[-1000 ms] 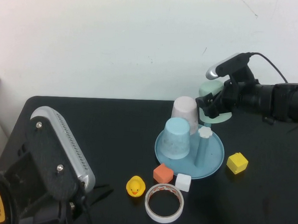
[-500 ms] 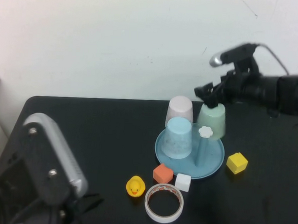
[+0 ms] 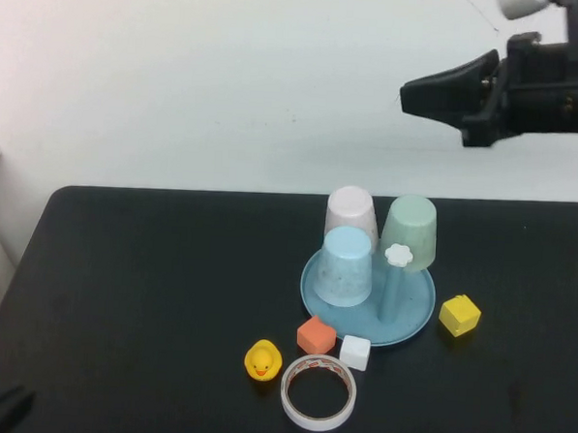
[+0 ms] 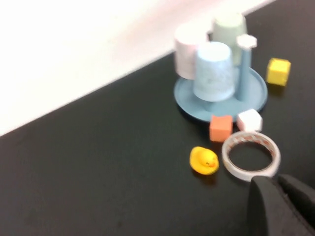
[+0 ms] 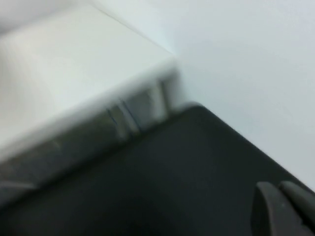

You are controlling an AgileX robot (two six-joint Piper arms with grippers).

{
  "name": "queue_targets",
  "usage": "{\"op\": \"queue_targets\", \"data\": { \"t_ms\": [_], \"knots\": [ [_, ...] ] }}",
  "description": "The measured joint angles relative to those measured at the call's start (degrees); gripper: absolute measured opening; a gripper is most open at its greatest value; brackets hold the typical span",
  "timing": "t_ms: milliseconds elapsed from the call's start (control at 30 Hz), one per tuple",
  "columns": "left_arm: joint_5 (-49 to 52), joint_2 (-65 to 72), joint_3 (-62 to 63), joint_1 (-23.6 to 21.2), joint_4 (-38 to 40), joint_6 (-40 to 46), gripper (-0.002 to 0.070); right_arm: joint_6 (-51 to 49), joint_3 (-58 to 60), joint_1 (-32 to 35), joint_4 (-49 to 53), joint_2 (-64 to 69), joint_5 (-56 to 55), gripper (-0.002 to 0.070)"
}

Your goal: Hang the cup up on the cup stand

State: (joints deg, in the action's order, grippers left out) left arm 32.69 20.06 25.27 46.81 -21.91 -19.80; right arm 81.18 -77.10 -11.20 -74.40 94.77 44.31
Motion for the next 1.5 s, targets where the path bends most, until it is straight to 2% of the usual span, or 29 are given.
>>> {"op": "queue_targets", "data": {
  "t_ms": [133, 267, 533, 900, 1067, 1233, 1367, 1500],
  "knots": [
    [0.0, -5.3, -3.3, 0.0, -4.4, -4.5, 0.0, 9.7, 10.3, 0.0, -11.7, -9.1, 2.0, 0.0001],
    [0.0, -7.1, -5.3, 0.0, -5.5, -4.9, 0.0, 19.2, 21.4, 0.0, -20.1, -19.5, 1.7, 0.0],
    [0.1, -7.2, -6.4, 0.0, -6.0, -5.1, 0.0, 22.6, 35.5, 0.0, -19.6, -38.3, 1.1, -0.0001],
    [0.4, -7.2, -6.4, 0.0, -6.0, -5.3, 0.0, 23.9, 45.5, 0.0, -19.9, -64.7, -7.0, -0.0001],
    [0.4, -7.2, -6.4, 0.0, -6.0, -5.3, 0.0, 23.7, 48.8, 0.0, -16.6, -72.8, -6.7, -0.0001],
    [0.4, -7.2, -6.4, 0.0, -6.0, -5.3, 0.0, 22.5, 49.8, 0.0, -6.9, -79.3, -2.2, -0.0001],
    [0.4, -7.2, -6.4, 0.0, -6.0, -5.3, 0.0, 15.1, 50.6, 0.0, 1.3, -82.3, 1.5, -0.0001],
    [0.4, -7.2, -6.4, 0.0, -6.0, -5.3, -0.0001, 12.1, 52.8, 0.0, 4.5, -83.3, -5.4, -0.0001]
  ]
}}
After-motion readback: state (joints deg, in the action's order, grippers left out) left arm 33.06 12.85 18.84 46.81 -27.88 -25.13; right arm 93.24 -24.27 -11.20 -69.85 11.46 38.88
